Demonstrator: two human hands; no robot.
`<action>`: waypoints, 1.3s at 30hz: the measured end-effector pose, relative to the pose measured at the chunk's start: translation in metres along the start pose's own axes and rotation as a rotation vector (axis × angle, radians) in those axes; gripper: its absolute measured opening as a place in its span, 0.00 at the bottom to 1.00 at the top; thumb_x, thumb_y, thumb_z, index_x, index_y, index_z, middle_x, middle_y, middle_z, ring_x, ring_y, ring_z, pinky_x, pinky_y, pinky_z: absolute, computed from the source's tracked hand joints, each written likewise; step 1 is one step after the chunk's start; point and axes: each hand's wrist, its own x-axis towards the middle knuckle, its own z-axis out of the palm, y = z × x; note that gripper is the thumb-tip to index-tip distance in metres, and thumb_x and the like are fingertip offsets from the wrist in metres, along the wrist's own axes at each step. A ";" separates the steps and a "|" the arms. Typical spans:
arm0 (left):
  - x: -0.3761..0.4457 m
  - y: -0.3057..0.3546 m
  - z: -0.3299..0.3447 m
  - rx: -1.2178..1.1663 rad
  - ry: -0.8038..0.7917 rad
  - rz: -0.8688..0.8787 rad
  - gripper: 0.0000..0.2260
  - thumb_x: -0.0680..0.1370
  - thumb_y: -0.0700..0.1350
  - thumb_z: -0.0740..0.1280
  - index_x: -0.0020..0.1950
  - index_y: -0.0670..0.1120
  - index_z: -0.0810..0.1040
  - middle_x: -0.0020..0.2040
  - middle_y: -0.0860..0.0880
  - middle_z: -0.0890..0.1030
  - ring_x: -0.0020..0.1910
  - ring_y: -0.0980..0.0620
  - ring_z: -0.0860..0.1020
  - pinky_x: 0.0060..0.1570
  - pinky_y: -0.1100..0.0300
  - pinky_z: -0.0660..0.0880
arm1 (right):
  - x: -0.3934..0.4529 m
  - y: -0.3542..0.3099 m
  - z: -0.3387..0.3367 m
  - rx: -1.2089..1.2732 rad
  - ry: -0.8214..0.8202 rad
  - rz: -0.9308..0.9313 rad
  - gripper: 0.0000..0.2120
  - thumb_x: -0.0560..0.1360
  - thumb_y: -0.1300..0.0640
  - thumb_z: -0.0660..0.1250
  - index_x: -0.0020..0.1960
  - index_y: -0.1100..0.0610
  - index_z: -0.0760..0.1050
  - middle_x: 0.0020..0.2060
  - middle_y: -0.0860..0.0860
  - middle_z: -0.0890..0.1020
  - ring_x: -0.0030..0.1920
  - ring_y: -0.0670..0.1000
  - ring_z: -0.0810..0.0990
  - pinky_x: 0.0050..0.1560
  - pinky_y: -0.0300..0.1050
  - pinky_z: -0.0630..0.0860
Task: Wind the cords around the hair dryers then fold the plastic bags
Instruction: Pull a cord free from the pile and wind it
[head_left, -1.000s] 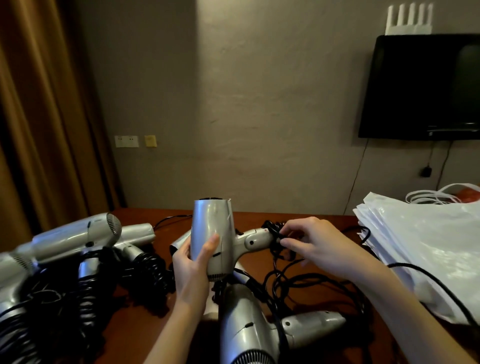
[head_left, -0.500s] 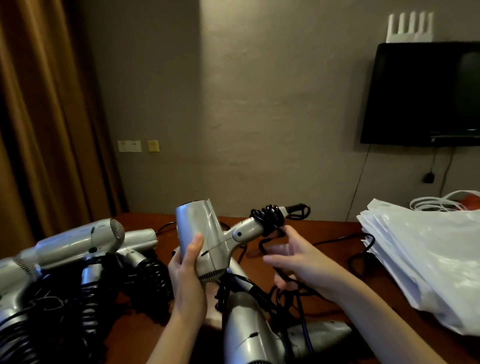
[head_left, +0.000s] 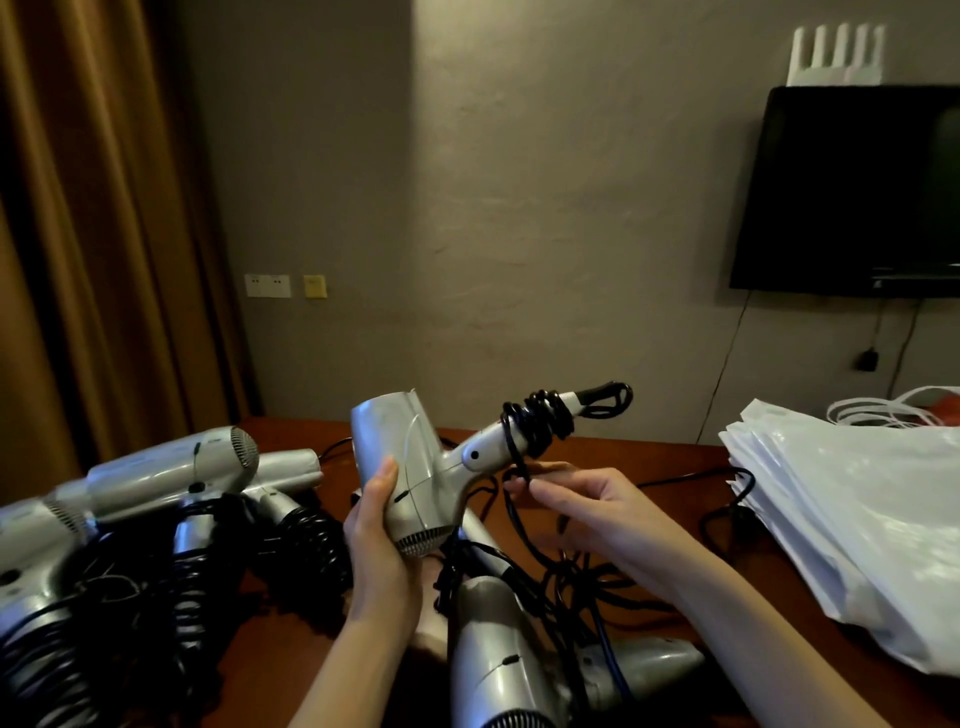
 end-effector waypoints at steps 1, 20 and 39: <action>0.000 0.000 0.001 -0.001 -0.009 -0.005 0.44 0.57 0.67 0.76 0.61 0.35 0.79 0.49 0.32 0.77 0.43 0.38 0.76 0.41 0.52 0.73 | 0.001 0.002 0.000 0.027 0.013 0.012 0.13 0.70 0.51 0.69 0.51 0.55 0.85 0.55 0.50 0.83 0.58 0.49 0.80 0.55 0.51 0.80; 0.002 0.005 -0.001 -0.072 -0.176 -0.134 0.48 0.58 0.64 0.78 0.68 0.35 0.73 0.52 0.34 0.76 0.44 0.40 0.75 0.44 0.50 0.72 | 0.004 0.014 0.005 -0.184 0.118 -0.305 0.15 0.69 0.44 0.71 0.50 0.53 0.80 0.47 0.49 0.84 0.51 0.48 0.81 0.54 0.39 0.74; 0.000 0.006 0.002 -0.057 -0.207 -0.141 0.46 0.57 0.63 0.78 0.65 0.35 0.75 0.49 0.35 0.77 0.40 0.41 0.77 0.41 0.52 0.73 | 0.006 0.015 0.022 0.162 0.105 -0.193 0.12 0.70 0.58 0.72 0.53 0.55 0.81 0.50 0.56 0.85 0.54 0.55 0.83 0.52 0.50 0.80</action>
